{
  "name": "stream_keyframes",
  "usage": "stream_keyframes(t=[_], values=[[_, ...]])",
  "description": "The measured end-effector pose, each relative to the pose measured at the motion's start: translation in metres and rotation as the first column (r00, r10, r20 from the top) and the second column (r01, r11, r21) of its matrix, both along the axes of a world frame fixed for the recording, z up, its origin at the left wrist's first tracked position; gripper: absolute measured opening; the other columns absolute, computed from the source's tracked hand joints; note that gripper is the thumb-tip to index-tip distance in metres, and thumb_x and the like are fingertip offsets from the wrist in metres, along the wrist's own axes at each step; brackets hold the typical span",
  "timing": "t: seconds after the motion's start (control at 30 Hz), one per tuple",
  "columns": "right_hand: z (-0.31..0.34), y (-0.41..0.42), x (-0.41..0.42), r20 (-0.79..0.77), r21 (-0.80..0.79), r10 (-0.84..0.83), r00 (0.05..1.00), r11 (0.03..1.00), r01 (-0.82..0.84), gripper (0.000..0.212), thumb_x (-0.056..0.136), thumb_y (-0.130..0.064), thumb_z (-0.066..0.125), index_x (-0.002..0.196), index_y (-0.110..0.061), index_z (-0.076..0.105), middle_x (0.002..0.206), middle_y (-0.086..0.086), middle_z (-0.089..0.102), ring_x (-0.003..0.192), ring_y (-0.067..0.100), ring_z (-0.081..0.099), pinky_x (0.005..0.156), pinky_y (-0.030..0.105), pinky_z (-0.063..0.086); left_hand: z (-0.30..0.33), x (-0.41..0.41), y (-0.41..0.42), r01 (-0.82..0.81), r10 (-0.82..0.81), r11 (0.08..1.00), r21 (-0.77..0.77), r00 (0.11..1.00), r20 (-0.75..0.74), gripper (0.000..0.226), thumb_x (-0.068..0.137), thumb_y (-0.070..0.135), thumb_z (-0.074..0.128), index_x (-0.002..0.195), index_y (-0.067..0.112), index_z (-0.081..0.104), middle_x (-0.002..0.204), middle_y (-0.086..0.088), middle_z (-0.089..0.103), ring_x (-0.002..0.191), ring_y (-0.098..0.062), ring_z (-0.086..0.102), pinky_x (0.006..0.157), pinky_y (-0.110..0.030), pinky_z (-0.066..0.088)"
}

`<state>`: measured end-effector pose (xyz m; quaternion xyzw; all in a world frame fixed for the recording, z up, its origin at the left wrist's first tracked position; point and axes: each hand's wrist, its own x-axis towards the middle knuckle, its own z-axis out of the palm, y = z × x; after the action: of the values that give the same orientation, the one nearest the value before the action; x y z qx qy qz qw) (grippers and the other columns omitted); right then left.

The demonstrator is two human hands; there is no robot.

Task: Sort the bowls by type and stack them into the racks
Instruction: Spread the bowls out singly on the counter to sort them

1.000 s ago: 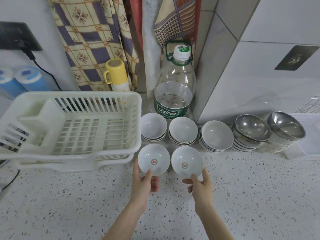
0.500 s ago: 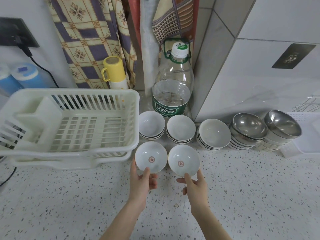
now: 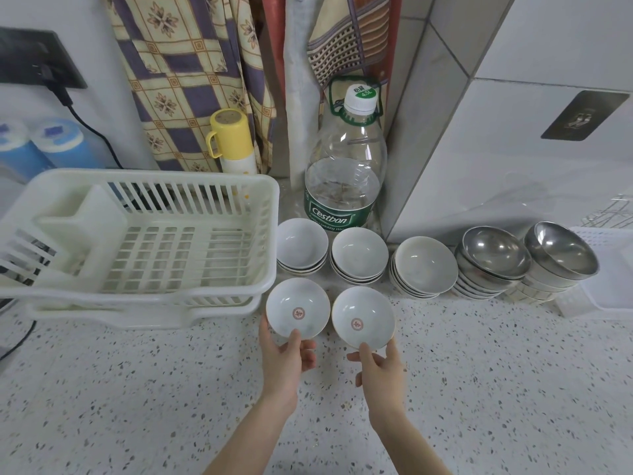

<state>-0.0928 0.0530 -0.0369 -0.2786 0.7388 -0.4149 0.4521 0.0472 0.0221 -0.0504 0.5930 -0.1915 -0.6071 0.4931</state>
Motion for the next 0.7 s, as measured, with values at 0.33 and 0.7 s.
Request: stream_keyframes(t=[0.33, 0.7], values=[[-0.0021, 0.0025, 0.0057, 0.004, 0.011, 0.018, 1.000, 1.000, -0.018, 0.055, 0.096, -0.025, 0.054, 0.146, -0.032, 0.031, 0.069, -0.002, 0.074, 0.041, 0.010, 0.048, 0.047, 0.023, 0.046, -0.0005, 0.0036, 0.0015, 0.006, -0.006, 1.000, 0.013, 1.000, 0.003, 0.054, 0.100, 0.009, 0.051, 0.146, 0.031, 0.035, 0.063, -0.009, 0.069, 0.050, -0.015, 0.060, 0.048, -0.026, 0.052], [-0.0010, 0.0026, 0.0050, 0.015, 0.000, 0.009, 1.000, 1.000, -0.009, 0.056, 0.095, -0.023, 0.056, 0.145, -0.034, 0.033, 0.065, 0.004, 0.072, 0.043, 0.010, 0.048, 0.048, 0.023, 0.047, 0.0008, 0.0025, 0.0049, -0.004, 0.004, 1.000, 0.010, 0.999, 0.046, 0.053, 0.100, 0.008, 0.051, 0.145, 0.030, 0.036, 0.070, -0.014, 0.069, 0.051, -0.015, 0.060, 0.048, -0.027, 0.052]])
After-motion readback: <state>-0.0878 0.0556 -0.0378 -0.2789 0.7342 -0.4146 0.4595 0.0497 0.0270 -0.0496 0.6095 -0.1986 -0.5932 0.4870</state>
